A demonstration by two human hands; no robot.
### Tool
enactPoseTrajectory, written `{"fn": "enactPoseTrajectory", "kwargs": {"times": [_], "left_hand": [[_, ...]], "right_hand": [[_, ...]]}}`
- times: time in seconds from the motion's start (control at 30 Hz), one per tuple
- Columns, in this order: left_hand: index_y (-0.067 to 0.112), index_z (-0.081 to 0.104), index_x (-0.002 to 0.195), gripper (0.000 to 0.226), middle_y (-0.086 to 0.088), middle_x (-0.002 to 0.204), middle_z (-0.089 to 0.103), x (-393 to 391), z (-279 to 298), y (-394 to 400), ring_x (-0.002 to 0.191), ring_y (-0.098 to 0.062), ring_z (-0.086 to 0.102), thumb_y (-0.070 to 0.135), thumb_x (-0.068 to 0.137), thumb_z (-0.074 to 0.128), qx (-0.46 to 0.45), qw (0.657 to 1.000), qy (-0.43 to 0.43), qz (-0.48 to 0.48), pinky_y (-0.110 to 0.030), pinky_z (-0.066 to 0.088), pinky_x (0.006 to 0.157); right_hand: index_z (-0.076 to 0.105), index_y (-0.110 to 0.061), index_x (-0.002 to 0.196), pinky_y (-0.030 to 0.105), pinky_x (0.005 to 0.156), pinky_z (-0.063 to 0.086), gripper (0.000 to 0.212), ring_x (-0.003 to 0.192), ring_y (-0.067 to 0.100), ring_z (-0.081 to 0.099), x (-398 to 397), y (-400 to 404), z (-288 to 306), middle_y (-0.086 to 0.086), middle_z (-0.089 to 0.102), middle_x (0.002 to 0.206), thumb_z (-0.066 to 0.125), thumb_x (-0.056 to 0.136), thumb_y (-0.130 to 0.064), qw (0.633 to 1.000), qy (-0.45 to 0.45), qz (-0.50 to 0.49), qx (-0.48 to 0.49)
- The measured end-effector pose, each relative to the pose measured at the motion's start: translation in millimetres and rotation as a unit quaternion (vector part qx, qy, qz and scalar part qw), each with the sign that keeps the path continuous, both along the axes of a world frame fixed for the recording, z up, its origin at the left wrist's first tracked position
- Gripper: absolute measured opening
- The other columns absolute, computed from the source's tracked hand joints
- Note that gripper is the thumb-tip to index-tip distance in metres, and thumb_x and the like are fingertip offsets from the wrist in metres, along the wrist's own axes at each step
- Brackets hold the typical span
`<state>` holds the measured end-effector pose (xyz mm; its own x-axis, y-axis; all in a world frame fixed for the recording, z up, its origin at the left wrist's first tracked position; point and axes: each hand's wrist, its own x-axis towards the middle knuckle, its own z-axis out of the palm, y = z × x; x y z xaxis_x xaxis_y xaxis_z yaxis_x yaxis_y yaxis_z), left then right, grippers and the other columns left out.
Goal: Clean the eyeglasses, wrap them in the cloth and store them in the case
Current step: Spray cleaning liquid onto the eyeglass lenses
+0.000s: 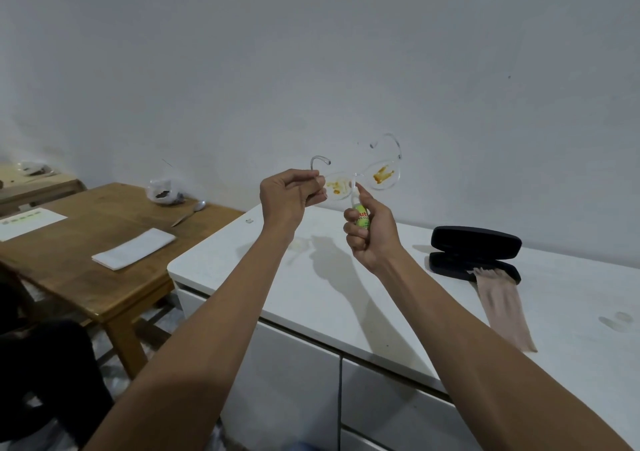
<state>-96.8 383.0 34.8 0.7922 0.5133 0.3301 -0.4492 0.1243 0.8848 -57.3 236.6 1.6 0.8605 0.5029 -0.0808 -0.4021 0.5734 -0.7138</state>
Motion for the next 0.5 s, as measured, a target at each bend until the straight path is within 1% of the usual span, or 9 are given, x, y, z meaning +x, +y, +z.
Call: {"fn": "enactPoseTrajectory", "kwargs": {"times": [0.03, 0.1, 0.17, 0.3, 0.37, 0.43, 0.5], "left_hand": [[-0.004, 0.074, 0.086, 0.012, -0.014, 0.075, 0.076, 0.2, 0.0, -0.7, 0.064, -0.03, 0.071, -0.012, 0.078, 0.078, 0.004, 1.0, 0.001, 0.001, -0.03, 0.064, 0.068], [-0.004, 0.075, 0.087, 0.012, -0.017, 0.079, 0.076, 0.6, -0.1, -1.2, 0.067, -0.032, 0.072, -0.011, 0.078, 0.079, 0.012, 1.0, 0.004, 0.005, -0.032, 0.064, 0.07], [-0.004, 0.075, 0.088, 0.012, -0.019, 0.081, 0.076, 0.4, -0.7, -0.9, 0.067, -0.032, 0.072, -0.01, 0.078, 0.079, 0.015, 1.0, 0.006, 0.008, -0.032, 0.064, 0.071], [-0.004, 0.074, 0.089, 0.012, -0.021, 0.083, 0.075, -1.2, -2.6, 1.7, 0.066, -0.031, 0.071, -0.01, 0.079, 0.078, 0.013, 1.0, 0.011, 0.012, -0.031, 0.064, 0.07], [-0.003, 0.074, 0.086, 0.011, -0.019, 0.081, 0.075, -1.5, -4.0, 2.8, 0.064, -0.03, 0.071, -0.011, 0.079, 0.078, 0.007, 1.0, 0.012, 0.011, -0.031, 0.064, 0.069], [-0.003, 0.074, 0.085, 0.011, -0.017, 0.079, 0.076, -1.4, -5.1, 3.7, 0.064, -0.03, 0.072, -0.011, 0.079, 0.078, 0.003, 1.0, 0.015, 0.017, -0.031, 0.064, 0.069], [-0.004, 0.074, 0.086, 0.011, -0.016, 0.079, 0.076, -1.7, -5.4, 4.2, 0.065, -0.03, 0.072, -0.011, 0.079, 0.078, 0.0, 1.0, 0.016, 0.021, -0.03, 0.064, 0.068]], "right_hand": [[0.063, -0.028, 0.107, 0.017, 0.029, 0.013, 0.014, 0.033, 0.005, 0.021, -1.0, 2.3, 0.6, -0.007, 0.041, 0.059, 0.052, 0.103, -0.036, 1.0, 0.003, 0.01, 0.001], [0.056, -0.022, 0.092, 0.017, 0.029, 0.011, 0.021, 0.032, 0.005, 0.021, -1.9, 6.7, 0.7, -0.007, 0.04, 0.059, 0.055, 0.102, -0.04, 1.0, 0.013, 0.02, 0.001], [0.054, -0.022, 0.088, 0.017, 0.03, 0.011, 0.023, 0.032, 0.005, 0.022, -3.0, 9.2, 1.2, -0.007, 0.041, 0.059, 0.055, 0.101, -0.041, 1.0, 0.018, 0.013, 0.004], [0.055, -0.023, 0.094, 0.018, 0.03, 0.012, 0.016, 0.033, 0.005, 0.022, -5.8, 10.4, 1.4, -0.007, 0.041, 0.057, 0.054, 0.102, -0.037, 1.0, 0.006, -0.008, -0.008], [0.058, -0.024, 0.102, 0.018, 0.031, 0.012, 0.011, 0.034, 0.006, 0.021, -6.4, 9.7, -0.7, -0.007, 0.041, 0.058, 0.053, 0.102, -0.035, 1.0, 0.002, -0.011, -0.004], [0.063, -0.031, 0.111, 0.018, 0.033, 0.012, 0.014, 0.036, 0.006, 0.02, -6.8, 8.8, -2.4, -0.007, 0.041, 0.059, 0.052, 0.103, -0.034, 1.0, -0.012, -0.025, -0.004], [0.065, -0.035, 0.114, 0.018, 0.035, 0.015, 0.021, 0.038, 0.008, 0.022, -7.2, 6.7, -4.4, -0.005, 0.042, 0.062, 0.048, 0.104, -0.031, 0.997, -0.037, -0.06, -0.028]]}}
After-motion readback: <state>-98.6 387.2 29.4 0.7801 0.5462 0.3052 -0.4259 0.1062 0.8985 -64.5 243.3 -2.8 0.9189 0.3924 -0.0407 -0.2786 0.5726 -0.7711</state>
